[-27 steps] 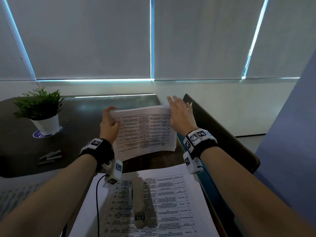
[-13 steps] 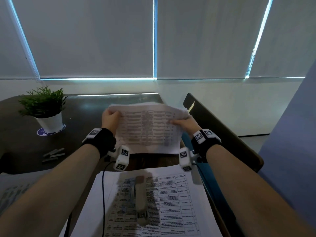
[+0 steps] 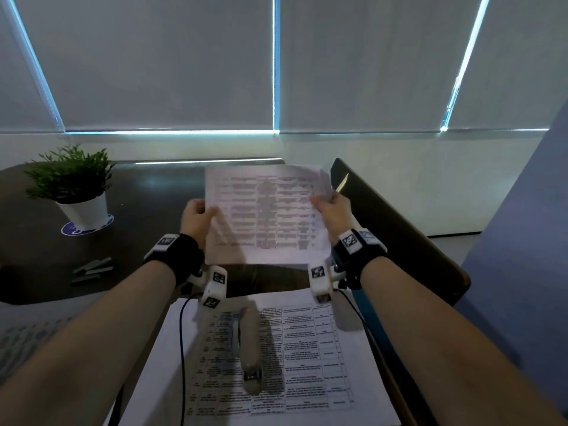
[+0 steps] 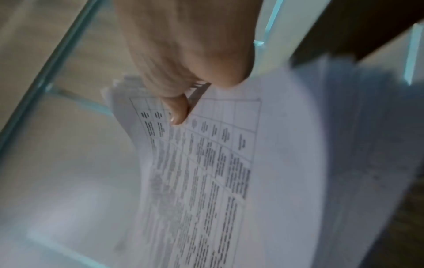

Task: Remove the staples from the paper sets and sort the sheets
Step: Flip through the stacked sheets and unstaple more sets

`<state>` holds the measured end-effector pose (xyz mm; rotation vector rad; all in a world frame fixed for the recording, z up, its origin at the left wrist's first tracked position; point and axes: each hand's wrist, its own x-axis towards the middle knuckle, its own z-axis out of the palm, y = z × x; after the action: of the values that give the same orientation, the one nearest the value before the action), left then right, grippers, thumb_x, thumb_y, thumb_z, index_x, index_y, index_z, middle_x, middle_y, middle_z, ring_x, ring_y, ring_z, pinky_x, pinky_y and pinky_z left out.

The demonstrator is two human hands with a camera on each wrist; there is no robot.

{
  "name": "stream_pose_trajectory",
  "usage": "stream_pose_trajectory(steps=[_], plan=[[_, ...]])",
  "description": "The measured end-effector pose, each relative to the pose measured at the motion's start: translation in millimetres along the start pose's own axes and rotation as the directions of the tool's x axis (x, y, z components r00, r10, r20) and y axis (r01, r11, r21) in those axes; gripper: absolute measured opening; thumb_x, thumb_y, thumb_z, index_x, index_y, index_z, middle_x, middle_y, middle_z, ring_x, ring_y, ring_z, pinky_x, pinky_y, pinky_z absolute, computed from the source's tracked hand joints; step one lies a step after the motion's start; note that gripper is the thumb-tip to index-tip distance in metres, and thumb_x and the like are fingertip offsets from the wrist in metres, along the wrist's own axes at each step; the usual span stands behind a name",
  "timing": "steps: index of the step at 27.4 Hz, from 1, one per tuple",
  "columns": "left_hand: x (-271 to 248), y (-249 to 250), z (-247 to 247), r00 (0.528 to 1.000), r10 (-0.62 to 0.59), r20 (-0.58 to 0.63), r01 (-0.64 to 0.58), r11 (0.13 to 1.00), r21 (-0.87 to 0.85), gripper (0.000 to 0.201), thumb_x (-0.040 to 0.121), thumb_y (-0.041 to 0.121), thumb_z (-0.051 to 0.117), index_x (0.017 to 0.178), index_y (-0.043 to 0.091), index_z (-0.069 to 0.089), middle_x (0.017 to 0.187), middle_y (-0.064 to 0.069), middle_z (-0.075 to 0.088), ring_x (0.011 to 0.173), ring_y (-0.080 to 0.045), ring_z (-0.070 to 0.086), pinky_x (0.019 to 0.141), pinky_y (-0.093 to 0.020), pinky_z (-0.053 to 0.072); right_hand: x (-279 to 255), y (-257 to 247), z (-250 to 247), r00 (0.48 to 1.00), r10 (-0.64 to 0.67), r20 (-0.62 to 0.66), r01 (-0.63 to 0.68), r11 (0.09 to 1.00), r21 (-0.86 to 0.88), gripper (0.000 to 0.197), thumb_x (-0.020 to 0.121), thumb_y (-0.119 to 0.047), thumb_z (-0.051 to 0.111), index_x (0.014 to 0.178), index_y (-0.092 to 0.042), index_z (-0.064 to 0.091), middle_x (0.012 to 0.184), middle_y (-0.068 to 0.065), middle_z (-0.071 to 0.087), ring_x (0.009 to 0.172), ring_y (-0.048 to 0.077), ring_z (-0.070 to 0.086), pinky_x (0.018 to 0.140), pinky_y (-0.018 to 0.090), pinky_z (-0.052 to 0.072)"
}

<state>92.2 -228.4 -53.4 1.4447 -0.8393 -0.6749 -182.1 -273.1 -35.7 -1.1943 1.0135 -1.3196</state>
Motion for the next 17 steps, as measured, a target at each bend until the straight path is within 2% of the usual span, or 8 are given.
stream_pose_trajectory(steps=[2,4,6,7,11,13,15,17], plan=[[0,1,-1,0.99,-0.118,-0.074,0.125,0.987,0.098,0.085,0.073,0.05,0.075,0.136,0.006,0.037,0.13,-0.017,0.051,0.116,-0.032,0.054,0.094,-0.04,0.047,10,0,-4,0.991,0.057,-0.119,-0.048,0.996,0.081,0.022,0.094,-0.018,0.063,0.115,-0.01,0.062,0.104,0.012,0.071,0.093,0.03,0.071,0.077,0.041,0.06],[-20,10,8,0.945,-0.287,0.158,0.293,0.956,-0.017,0.1,0.063,0.068,0.073,0.138,0.015,0.031,0.125,-0.013,0.051,0.115,-0.032,0.055,0.089,-0.04,0.048,12,3,1,0.973,0.175,-0.149,-0.157,0.98,0.122,0.027,0.095,-0.02,0.062,0.121,-0.011,0.058,0.117,0.013,0.066,0.103,0.029,0.066,0.084,0.039,0.057],[-30,22,24,0.857,-0.236,0.457,0.359,0.911,-0.202,0.07,0.085,0.046,0.065,0.138,0.009,0.038,0.124,-0.013,0.058,0.112,-0.03,0.06,0.088,-0.04,0.051,6,8,14,0.961,0.277,-0.028,-0.25,0.902,0.351,0.035,0.094,-0.009,0.063,0.128,-0.009,0.055,0.126,0.015,0.064,0.107,0.03,0.065,0.086,0.04,0.057],[-28,27,31,0.853,-0.185,0.488,0.355,0.89,-0.284,0.055,0.091,0.031,0.061,0.138,0.007,0.043,0.124,-0.015,0.061,0.109,-0.03,0.063,0.09,-0.041,0.052,3,11,19,0.956,0.291,0.039,-0.283,0.875,0.392,0.037,0.092,-0.002,0.063,0.128,-0.008,0.056,0.125,0.015,0.065,0.104,0.03,0.067,0.085,0.041,0.058],[-18,36,22,0.959,-0.014,0.282,0.1,0.95,-0.295,0.056,0.086,-0.015,0.048,0.136,0.011,0.044,0.13,-0.017,0.057,0.113,-0.036,0.059,0.094,-0.054,0.047,-2,8,5,0.899,0.341,0.275,-0.376,0.923,0.082,0.042,0.087,0.004,0.064,0.127,-0.004,0.054,0.119,0.018,0.068,0.105,0.03,0.069,0.089,0.041,0.058],[-18,34,11,0.948,0.086,0.308,0.011,0.953,-0.303,0.056,0.086,-0.015,0.049,0.136,0.01,0.043,0.129,-0.017,0.057,0.114,-0.036,0.058,0.095,-0.054,0.047,2,2,1,0.877,0.331,0.348,-0.314,0.944,-0.105,0.044,0.085,0.0,0.068,0.127,-0.003,0.057,0.125,0.019,0.066,0.111,0.033,0.066,0.101,0.047,0.05],[-23,39,9,0.933,0.131,0.336,-0.026,0.954,-0.3,0.05,0.088,-0.008,0.051,0.135,0.006,0.045,0.124,-0.018,0.061,0.11,-0.035,0.061,0.093,-0.053,0.049,1,-15,6,0.91,0.252,0.331,-0.208,0.965,-0.161,0.042,0.086,-0.002,0.068,0.127,-0.003,0.057,0.123,0.018,0.066,0.111,0.034,0.066,0.101,0.051,0.05],[-21,49,14,0.965,0.137,0.225,-0.063,0.95,-0.307,0.038,0.088,-0.005,0.053,0.126,0.0,0.054,0.102,-0.013,0.071,0.092,-0.027,0.069,0.085,-0.046,0.055,4,-29,10,0.933,0.198,0.301,-0.157,0.976,-0.153,0.041,0.089,-0.003,0.065,0.128,-0.003,0.053,0.119,0.016,0.068,0.105,0.032,0.067,0.095,0.049,0.053]])
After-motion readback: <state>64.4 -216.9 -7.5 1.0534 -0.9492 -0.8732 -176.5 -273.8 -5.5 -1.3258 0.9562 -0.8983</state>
